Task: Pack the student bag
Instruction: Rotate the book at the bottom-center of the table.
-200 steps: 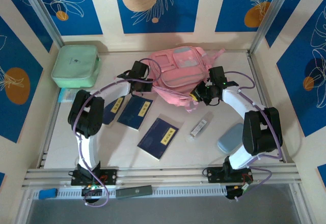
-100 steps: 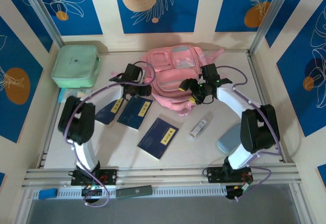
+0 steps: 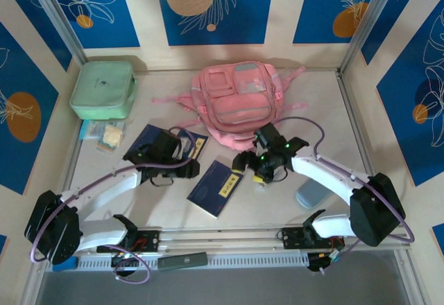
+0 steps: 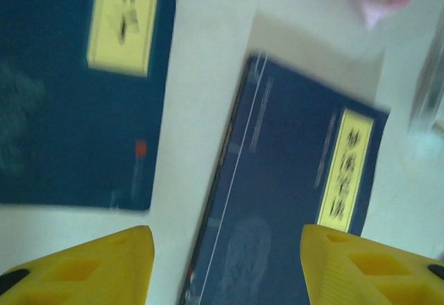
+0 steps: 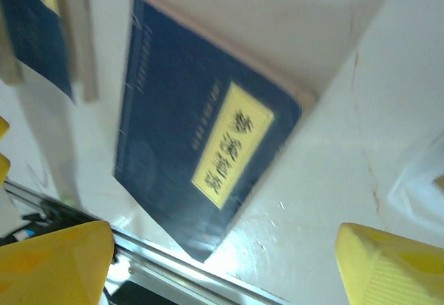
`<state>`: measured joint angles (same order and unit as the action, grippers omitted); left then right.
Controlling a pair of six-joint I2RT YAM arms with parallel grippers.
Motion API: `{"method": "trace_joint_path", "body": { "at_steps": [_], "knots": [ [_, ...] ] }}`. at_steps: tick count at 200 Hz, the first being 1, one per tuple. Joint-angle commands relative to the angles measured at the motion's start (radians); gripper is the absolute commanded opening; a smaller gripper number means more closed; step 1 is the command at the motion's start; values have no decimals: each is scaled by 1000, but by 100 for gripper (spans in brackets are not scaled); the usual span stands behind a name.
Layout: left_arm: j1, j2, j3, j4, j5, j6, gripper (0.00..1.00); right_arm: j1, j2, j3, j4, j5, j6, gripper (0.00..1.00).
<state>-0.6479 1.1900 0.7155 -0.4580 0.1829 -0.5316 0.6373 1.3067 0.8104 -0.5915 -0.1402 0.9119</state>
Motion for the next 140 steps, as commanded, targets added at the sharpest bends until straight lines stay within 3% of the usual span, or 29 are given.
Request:
{"method": "trace_joint_path", "body": {
  "at_steps": [1,31,51,104,140],
  "knots": [
    [-40,-27,-49,-58,-8,-60,60,82,17,-43,69,21,87,84],
    [-52,1,-131,53,49,-78,62,153,115,-63,177,19,134,84],
    [-64,37,-146,80,29,-88,62,170,164,-51,222,31,144,84],
    [-98,129,-188,257,109,-124,60,144,240,-21,294,47,130,83],
    [-193,88,-204,248,87,-200,59,83,281,29,293,3,101,83]
  ]
}}
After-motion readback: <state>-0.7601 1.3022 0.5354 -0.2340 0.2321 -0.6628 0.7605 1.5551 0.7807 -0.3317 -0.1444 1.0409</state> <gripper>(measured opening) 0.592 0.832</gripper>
